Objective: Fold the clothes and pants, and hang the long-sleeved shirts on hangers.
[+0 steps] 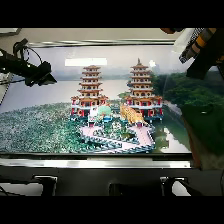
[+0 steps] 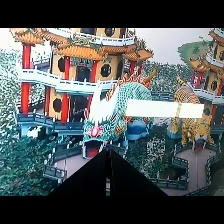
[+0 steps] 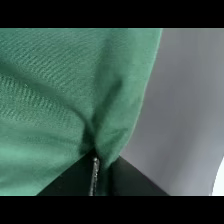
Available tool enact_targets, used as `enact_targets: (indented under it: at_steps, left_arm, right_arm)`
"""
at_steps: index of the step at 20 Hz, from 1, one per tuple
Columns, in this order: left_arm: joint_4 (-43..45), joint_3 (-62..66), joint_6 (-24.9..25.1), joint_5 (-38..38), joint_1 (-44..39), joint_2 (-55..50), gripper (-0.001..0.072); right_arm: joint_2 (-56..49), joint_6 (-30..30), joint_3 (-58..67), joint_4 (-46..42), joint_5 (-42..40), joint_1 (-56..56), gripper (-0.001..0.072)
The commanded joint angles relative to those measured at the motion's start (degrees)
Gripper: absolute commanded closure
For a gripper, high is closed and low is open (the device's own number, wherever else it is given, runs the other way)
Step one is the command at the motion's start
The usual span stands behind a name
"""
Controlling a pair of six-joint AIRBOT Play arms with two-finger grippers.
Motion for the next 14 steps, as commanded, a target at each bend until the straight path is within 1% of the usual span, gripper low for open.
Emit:
enact_targets:
  at_steps: [1, 6, 7, 8, 9, 10, 11, 12, 13, 14]
  left_arm:
    - [0.0, 0.0, 0.2, -0.1, 0.0, 0.0, 0.0688]
    - [0.0, 0.0, 0.2, -0.1, 0.0, 0.0, 0.0689]
    - [0.0, 0.0, 0.2, -0.1, 0.0, 0.0, 0.0689]
    - [0.0, 0.0, 0.2, -0.1, 0.0, 0.0, 0.0688]
    - [0.0, 0.0, 0.2, -0.1, 0.0, 0.0, 0.0688]
    - [0.0, 0.0, 0.2, -0.1, 0.0, 0.0, 0.0687]
    - [0.1, 0.0, 0.7, -0.1, 0.0, 0.0, 0.0686]
    - [0.0, 0.0, 2.3, -0.1, 0.0, 0.0, 0.0687]
    - [0.1, 0.0, 3.9, -0.1, -0.1, 0.0, 0.0687]
    - [0.1, -0.4, 5.7, -0.1, -0.2, 0.0, 0.0688]
  right_arm:
    - [1.6, 2.0, -8.4, -2.6, -1.5, 0.0, 0.0678]
    - [1.6, 2.4, -9.6, -4.0, -3.7, 0.0, 0.0671]
    - [1.6, 2.4, -9.6, -4.2, -3.7, 0.0, 0.0592]
    - [1.6, 2.4, -9.6, -4.9, -3.6, 0.0, 0.0414]
    - [1.6, 1.4, -9.6, -5.6, -3.6, 0.0, 0.0211]
    - [1.6, -0.4, -9.4, -5.9, -4.2, 0.0, 0.0175]
    - [1.6, -3.8, -8.5, -5.4, -6.1, 0.0, 0.0246]
    - [1.6, -6.3, -6.6, -3.7, -8.1, 0.0, 0.0315]
    - [1.6, -8.7, -3.9, 0.0, -10.6, 0.0, 0.0412]
    - [1.6, -11.3, -1.0, 5.4, -14.1, 0.2, 0.0541]
